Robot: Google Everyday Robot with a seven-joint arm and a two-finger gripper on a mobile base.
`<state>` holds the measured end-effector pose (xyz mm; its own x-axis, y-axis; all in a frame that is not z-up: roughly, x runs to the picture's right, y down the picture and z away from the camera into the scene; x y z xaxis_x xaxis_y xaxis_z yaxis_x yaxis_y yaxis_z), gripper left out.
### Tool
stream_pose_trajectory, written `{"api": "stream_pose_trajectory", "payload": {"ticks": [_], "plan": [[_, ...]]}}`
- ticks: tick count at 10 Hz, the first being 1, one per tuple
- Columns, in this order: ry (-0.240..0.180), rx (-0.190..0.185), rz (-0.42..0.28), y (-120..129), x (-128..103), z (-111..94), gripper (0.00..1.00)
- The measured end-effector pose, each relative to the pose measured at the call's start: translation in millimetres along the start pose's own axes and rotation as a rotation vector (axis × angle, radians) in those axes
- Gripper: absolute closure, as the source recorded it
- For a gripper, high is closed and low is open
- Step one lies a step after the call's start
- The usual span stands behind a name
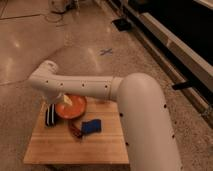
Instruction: Knock the eraser over
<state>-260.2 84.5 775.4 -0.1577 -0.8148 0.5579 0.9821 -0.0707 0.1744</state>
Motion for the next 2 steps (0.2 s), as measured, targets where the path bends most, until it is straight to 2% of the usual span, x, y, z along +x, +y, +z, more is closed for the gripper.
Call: {"api": "stream_pose_trajectory", "payload": {"ticks": [2], "plan": [[0.003, 0.005, 0.0, 2.9, 2.9, -1.0, 0.2]]}}
